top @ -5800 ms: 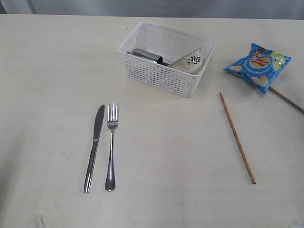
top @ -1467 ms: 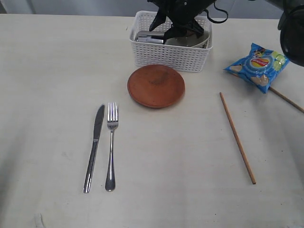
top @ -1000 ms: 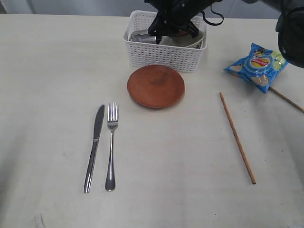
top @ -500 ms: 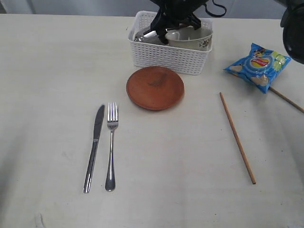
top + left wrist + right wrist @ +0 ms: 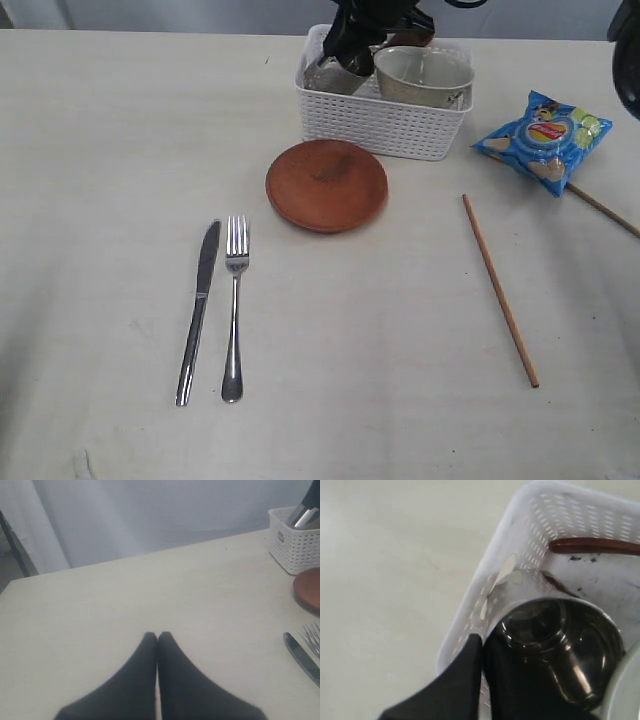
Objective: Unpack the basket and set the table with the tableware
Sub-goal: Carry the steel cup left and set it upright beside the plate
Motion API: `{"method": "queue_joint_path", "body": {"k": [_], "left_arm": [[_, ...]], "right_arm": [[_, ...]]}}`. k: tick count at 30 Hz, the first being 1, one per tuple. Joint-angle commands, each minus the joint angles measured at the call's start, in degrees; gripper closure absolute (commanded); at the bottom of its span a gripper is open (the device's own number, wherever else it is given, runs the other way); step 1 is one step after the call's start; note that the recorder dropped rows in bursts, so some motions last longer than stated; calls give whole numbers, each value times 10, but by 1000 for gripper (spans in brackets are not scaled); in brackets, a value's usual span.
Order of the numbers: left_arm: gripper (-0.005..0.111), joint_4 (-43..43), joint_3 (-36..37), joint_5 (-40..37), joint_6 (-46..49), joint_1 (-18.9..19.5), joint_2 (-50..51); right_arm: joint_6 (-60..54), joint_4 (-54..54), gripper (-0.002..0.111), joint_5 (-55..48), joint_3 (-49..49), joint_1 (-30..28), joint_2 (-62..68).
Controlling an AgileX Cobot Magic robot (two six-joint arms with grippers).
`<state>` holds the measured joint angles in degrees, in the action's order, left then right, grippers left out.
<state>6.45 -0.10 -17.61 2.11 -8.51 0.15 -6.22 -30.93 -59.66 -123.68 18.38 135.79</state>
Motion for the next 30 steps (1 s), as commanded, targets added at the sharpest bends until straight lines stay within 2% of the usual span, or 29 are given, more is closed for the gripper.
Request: {"method": "queue_joint_path", "body": {"k": [1, 7, 21, 30], "left_arm": [[107, -8, 1, 5, -2, 3, -2], [107, -8, 1, 5, -2, 3, -2], [107, -8, 1, 5, -2, 3, -2], [107, -8, 1, 5, -2, 3, -2]], "right_arm": [[-30, 11, 109, 4, -2, 6, -19], [-67, 36, 109, 8, -2, 13, -40], [-67, 35, 109, 2, -2, 13, -50], [-96, -64, 109, 9, -2, 13, -50]]}}
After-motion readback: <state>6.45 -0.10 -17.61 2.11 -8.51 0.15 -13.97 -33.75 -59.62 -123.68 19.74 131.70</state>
